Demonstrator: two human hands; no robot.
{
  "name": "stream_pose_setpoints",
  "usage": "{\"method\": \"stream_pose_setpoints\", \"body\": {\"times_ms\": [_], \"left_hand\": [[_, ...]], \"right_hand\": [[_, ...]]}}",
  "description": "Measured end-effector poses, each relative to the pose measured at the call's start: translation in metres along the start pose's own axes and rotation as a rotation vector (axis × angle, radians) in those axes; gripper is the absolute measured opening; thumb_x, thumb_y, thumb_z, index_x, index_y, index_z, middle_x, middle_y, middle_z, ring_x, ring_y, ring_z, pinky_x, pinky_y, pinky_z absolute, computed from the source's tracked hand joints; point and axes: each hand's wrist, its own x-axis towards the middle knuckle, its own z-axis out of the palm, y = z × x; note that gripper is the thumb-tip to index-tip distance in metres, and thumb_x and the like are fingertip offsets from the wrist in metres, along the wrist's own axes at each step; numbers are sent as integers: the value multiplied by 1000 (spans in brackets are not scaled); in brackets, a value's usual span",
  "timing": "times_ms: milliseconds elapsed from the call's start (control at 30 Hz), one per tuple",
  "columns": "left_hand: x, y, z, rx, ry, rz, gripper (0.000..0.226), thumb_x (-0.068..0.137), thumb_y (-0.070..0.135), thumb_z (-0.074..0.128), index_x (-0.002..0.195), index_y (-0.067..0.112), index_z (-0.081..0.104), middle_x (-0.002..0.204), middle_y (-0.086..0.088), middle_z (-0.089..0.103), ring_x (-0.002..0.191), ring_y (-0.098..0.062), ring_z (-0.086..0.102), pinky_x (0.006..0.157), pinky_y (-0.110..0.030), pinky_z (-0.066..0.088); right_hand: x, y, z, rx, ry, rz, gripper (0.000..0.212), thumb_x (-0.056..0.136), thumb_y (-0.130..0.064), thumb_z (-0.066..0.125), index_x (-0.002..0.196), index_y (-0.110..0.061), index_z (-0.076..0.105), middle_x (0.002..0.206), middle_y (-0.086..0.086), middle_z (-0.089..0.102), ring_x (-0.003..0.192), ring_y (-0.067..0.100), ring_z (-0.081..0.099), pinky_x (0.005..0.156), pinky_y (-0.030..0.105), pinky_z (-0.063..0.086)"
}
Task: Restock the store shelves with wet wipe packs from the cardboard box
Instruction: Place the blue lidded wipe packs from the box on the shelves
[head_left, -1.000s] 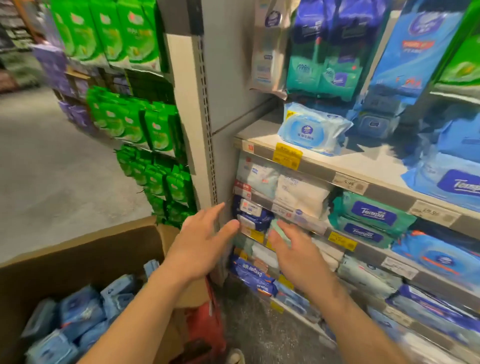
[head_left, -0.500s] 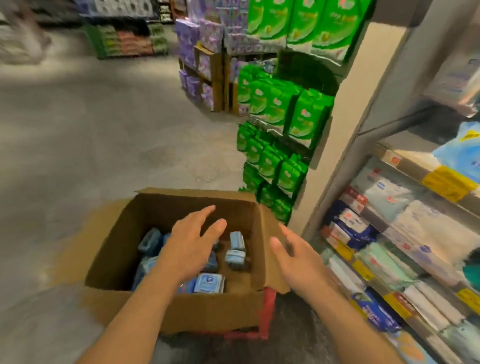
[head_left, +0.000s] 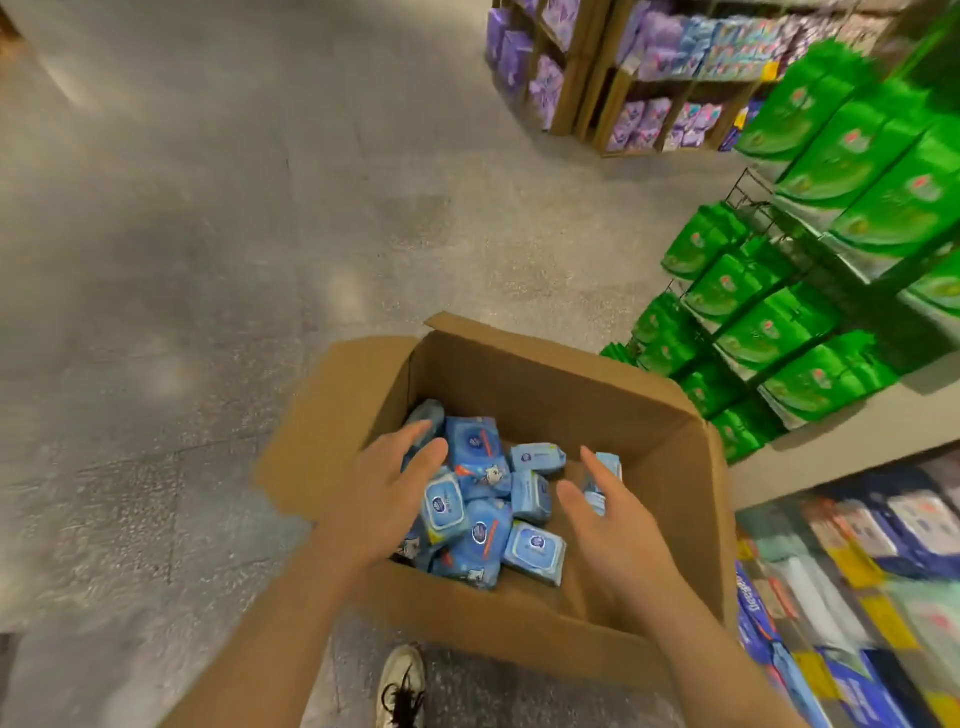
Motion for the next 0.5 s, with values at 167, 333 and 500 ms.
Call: {"method": "stream_pose_setpoints", "body": {"times_ms": [167,333,500], "left_hand": [[22,-17,2,-43,-61,-43,78,89,81,39,152,36,43,157,10,41,142,-11,39,114,-34,31],[44,-42,24,-38,-64,-152,89,72,88,27,149,45,43,148,19,44,136,-8,43,111,-37,39],[71,-73,55,-54,-45,-232,69,90,74,40,149,39,47,143,20,46,130,3,41,100,-19,30]], "right_hand": [[40,10,34,42,-42,85,63,102,-47,56,159,-30,33,156,-6,46,139,11,47,100,24,38],[109,40,77,150,-111,164,59,100,-40,62,152,-22,42,111,-13,65,95,4,62,73,20,45],[172,83,129,186,-110,157,57,96,-35,69,145,-15,48,109,1,68,91,16,67,79,31,55]]}}
